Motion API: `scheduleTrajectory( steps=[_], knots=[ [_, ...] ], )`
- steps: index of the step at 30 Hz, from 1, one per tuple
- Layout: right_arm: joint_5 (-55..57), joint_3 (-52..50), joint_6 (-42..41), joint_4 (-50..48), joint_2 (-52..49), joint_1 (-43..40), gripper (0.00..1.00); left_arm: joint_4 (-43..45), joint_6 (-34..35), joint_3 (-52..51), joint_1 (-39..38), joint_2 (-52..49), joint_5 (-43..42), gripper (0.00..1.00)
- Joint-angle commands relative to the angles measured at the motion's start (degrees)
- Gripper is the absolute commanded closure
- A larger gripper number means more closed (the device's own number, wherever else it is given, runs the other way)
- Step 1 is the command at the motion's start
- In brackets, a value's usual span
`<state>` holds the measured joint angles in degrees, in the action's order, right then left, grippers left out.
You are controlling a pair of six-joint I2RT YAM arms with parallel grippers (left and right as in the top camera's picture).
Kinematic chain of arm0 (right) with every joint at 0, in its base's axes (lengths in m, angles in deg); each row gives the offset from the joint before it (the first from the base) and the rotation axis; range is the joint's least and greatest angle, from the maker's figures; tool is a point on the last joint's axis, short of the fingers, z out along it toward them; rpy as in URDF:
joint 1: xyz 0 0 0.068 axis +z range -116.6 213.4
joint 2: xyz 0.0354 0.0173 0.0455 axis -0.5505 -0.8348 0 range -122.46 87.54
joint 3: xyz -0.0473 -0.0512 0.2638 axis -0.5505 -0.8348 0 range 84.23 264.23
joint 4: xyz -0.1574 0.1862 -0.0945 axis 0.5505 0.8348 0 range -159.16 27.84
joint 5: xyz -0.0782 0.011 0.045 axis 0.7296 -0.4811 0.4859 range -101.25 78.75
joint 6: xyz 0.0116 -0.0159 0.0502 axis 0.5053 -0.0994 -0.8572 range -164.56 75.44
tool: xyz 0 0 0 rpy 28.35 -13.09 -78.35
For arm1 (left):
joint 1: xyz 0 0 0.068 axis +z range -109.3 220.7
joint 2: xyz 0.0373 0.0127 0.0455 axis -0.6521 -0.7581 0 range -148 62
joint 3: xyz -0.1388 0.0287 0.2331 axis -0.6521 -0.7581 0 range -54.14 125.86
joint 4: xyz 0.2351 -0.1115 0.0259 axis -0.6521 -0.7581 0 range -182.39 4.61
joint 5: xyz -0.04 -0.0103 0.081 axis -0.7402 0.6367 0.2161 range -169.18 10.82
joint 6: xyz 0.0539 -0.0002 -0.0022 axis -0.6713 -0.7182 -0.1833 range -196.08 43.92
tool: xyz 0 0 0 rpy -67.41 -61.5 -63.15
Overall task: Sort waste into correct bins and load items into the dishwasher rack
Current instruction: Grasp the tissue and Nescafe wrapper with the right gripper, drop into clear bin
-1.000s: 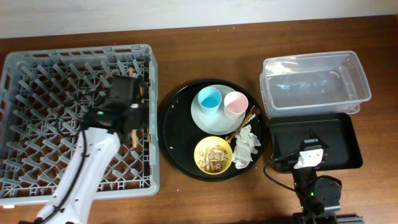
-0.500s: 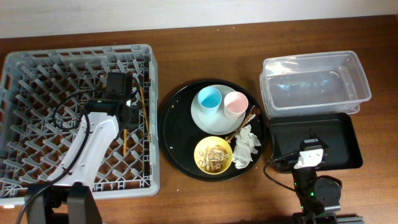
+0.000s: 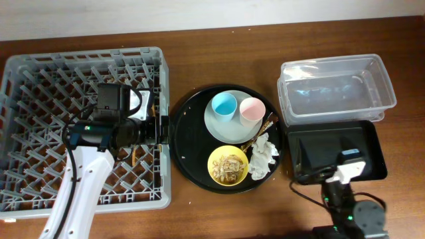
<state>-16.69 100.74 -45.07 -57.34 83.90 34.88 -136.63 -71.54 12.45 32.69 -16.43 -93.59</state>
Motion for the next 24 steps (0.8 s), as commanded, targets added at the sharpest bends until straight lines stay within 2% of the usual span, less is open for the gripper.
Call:
scheduleTrajectory(
  steps=[1, 4, 5, 6, 7, 8, 9, 10, 11, 13, 14, 17, 18, 24],
  knots=[
    [-2.3, 18.2, -3.4, 14.9, -11.6, -0.3, 0.01, 0.1, 0.3, 0.5, 0.0, 0.1, -0.9, 0.01],
    [-6.1, 45.2, -3.4, 42.9, -32.9, -0.3, 0.01, 0.1, 0.3, 0.5, 0.0, 0.1, -0.9, 0.01],
    [-13.2, 53.5, -3.4, 50.3, -39.8, -0.3, 0.01, 0.1, 0.3, 0.5, 0.0, 0.1, -0.9, 0.01],
    [-26.6, 61.4, -3.4, 56.7, -47.8, -0.3, 0.01, 0.1, 0.3, 0.5, 0.0, 0.1, -0.9, 0.01],
    [-30.6, 62.6, -4.0, 58.4, -51.2, -0.3, 0.01, 0.1, 0.3, 0.5, 0.0, 0.1, -0.9, 0.01],
    [-33.0, 62.4, -5.0, 58.5, -53.3, -0.3, 0.01, 0.1, 0.3, 0.5, 0.0, 0.1, -0.9, 0.01],
    [-32.6, 61.8, -12.8, 59.4, -58.1, -0.3, 0.01, 0.1, 0.3, 0.5, 0.0, 0.1, -0.9, 0.01],
    [-29.8, 61.0, -17.5, 59.4, -60.9, 0.5, 0.18, 0.1, 0.3, 0.5, 0.0, 0.1, -0.9, 0.01],
    [-23.2, 59.9, -23.3, 59.6, -63.1, 2.8, 0.24, 0.1, 0.3, 0.5, 0.0, 0.1, -0.9, 0.01],
    [-3.0, 56.7, -38.1, 59.0, -65.8, 11.6, 0.2, 0.1, 0.3, 0.5, 0.0, 0.1, -0.9, 0.01],
    [6.8, 54.0, -45.6, 56.5, -67.6, 18.8, 0.16, 0.1, 0.3, 0.5, 0.0, 0.1, -0.9, 0.01],
    [17.0, 50.1, -56.3, 50.2, -74.4, 28.5, 0.15, 0.1, 0.3, 0.5, 0.0, 0.1, -0.9, 0.01],
    [17.8, 50.1, -57.5, 48.3, -79.6, 29.6, 0.11, 0.1, 0.3, 0.5, 0.0, 0.1, -0.9, 0.01],
    [16.8, 50.0, -57.4, 40.9, -96.2, 29.6, 0.11, 0.1, 0.3, 0.5, 0.0, 0.1, -0.9, 0.01]
  ],
)
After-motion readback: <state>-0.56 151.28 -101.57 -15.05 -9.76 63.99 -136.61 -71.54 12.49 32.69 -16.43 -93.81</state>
